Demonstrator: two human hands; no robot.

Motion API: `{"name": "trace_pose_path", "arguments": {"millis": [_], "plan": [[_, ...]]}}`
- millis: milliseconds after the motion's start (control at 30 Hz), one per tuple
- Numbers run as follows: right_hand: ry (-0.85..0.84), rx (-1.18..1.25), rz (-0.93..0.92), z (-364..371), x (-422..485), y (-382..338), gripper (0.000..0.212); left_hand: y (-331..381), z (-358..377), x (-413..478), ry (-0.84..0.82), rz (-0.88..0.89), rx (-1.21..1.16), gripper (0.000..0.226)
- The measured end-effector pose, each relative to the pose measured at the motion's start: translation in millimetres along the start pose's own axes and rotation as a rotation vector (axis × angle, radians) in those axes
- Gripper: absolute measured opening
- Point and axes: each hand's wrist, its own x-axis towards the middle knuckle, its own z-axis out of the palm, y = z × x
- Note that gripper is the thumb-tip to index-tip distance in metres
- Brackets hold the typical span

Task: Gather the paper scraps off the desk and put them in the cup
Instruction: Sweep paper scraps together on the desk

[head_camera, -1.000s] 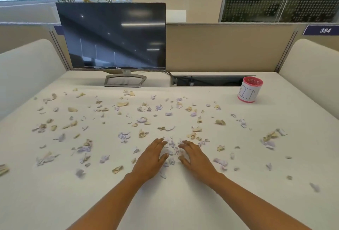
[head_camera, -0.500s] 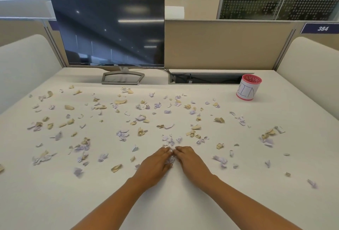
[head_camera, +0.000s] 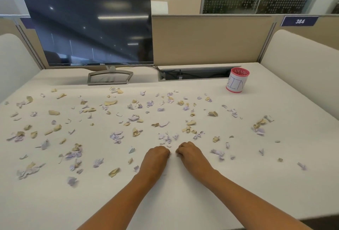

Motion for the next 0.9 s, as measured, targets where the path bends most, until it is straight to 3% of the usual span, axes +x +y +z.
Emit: {"name": "trace_pose_path", "arguments": {"millis": [233, 400, 700, 900], "plan": [[0.006, 0.062, 0.107, -14.0, -6.9, -4.1, 0.03, -3.8, -1.7, 2.0, 0.027, 0.013, -0.046, 0.023], [0.028, 0.179, 0.176, -21.9, -5.2, -2.0, 0.027, -8.5, -5.6, 1.5, 0.098, -0.026, -0.22, 0.021], [-0.009, 0.279, 0.145, -49.3, 4.8, 32.0, 0.029, 16.1, -16.0, 13.1, 0.279, -0.243, -0.484, 0.012], [0.008, 0.295, 0.128, -88.1, 8.5, 81.0, 0.026, 63.7, -24.7, 49.4, 0.269, -0.326, -0.6, 0.011]]}}
